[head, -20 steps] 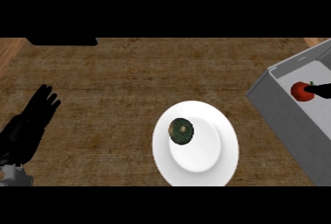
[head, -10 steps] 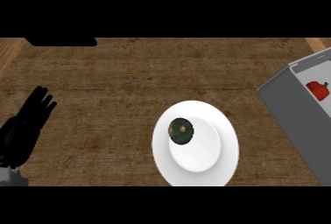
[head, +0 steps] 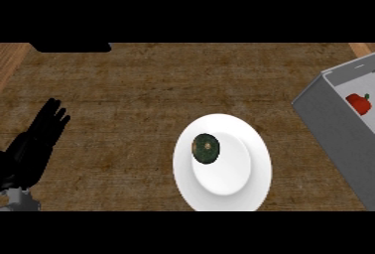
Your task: Pick the bell pepper from the plate and place it in the cardboard box
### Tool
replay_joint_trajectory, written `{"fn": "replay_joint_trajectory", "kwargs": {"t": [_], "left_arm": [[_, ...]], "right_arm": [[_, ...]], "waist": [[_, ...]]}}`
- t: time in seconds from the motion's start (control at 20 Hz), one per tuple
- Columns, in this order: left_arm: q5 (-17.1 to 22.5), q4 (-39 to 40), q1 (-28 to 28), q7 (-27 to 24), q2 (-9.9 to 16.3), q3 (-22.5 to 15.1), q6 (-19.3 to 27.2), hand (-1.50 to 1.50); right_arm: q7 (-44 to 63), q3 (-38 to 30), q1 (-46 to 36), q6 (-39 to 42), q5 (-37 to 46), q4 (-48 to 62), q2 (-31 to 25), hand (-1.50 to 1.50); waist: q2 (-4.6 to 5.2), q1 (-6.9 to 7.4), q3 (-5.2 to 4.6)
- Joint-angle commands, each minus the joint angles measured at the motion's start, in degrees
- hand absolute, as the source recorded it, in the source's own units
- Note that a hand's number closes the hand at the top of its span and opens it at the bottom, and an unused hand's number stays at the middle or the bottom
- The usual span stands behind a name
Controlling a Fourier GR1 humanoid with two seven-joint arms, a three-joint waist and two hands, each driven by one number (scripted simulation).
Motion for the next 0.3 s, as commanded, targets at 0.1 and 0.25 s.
{"fn": "replay_joint_trajectory", "kwargs": {"t": [0.1, 0.25], "left_arm": [[1.6, -1.2, -0.2, 1.7, 1.0, 1.2, -0.8, 0.0], [-0.1, 1.6, 0.1, -2.3, 0.3, 0.6, -1.3, 0.0]], "right_arm": [[-7.4, -0.8, 4.1, 2.6, -4.9, 7.6, -5.5, -1.5], [-5.8, 1.3, 4.9, 0.8, -5.2, 6.9, -6.3, -1.5]], "waist": [[0.07, 0.39, 0.04], [0.07, 0.37, 0.02]]}}
